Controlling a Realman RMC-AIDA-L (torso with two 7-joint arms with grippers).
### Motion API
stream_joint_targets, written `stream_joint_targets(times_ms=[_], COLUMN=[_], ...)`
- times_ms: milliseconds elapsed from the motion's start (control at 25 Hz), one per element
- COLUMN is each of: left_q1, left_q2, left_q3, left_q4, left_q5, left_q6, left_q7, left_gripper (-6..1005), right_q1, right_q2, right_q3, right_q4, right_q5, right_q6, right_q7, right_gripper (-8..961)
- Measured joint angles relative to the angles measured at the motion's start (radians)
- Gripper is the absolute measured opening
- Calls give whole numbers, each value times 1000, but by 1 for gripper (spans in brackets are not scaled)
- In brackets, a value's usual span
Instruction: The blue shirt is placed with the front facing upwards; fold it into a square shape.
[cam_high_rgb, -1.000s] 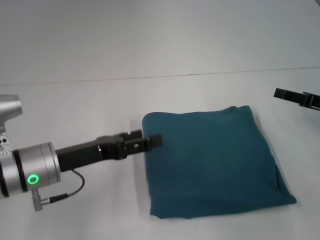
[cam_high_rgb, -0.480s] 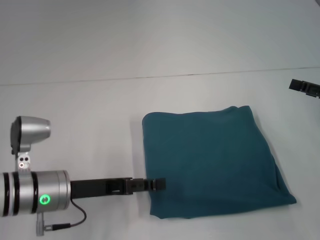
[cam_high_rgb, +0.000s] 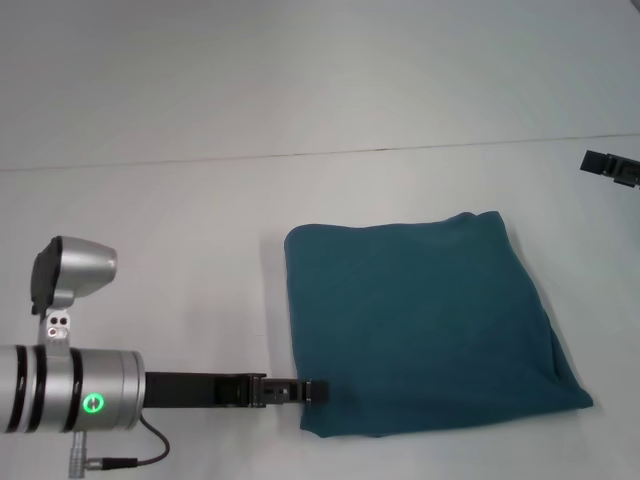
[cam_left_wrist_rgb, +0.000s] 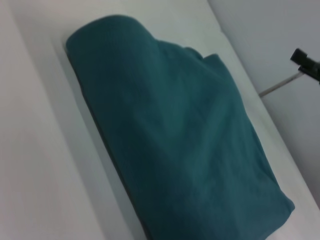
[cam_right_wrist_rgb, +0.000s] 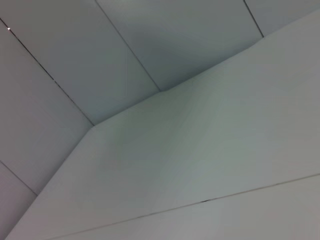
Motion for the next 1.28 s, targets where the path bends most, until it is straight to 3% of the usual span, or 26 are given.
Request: stream_joint_targets(times_ms=[720,1280], left_q1=[-38,-49], left_q2=[-3,-3], left_q3=[69,72], left_q4=[-27,-35], left_q5=[2,0], left_q6=[-17,-34], left_q7=[-26,-38], left_gripper=[905,894], right_q1=[-3,-5], right_q2=[-2,-2], right_q3=[0,0], right_q4=[0,0], right_q5=[0,0], right_q6=[0,-1], right_q7=[0,-1], right_gripper=[932,931])
